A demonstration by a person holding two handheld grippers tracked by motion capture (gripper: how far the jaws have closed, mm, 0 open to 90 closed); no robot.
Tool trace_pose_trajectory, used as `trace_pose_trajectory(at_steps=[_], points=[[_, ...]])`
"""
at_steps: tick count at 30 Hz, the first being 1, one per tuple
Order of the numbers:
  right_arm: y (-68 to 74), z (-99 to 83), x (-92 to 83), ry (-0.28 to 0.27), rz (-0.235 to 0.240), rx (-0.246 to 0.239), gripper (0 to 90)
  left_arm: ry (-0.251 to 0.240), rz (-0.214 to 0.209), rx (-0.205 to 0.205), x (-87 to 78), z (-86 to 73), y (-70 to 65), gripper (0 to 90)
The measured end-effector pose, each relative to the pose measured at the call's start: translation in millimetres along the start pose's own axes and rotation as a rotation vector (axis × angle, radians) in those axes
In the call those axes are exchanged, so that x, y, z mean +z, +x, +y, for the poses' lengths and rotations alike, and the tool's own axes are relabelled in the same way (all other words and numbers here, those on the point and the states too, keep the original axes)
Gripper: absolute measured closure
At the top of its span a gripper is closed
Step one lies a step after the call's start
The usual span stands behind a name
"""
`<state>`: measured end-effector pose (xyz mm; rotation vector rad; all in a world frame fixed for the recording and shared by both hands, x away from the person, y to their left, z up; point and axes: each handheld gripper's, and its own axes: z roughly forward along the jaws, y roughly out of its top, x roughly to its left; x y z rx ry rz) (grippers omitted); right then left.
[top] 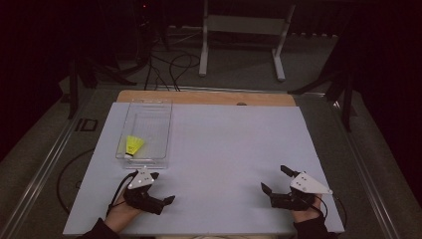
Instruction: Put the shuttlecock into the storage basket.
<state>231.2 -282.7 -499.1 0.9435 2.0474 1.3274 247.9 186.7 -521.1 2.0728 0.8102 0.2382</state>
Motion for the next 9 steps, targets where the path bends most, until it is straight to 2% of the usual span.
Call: trace_pose_trajectory(at_steps=[9], points=[[-0.5,-1.0,1.7,0.009,0.001,0.004,9.0,-0.016,0.006,-0.007,-1.0,-0.9,0.6,0.0]])
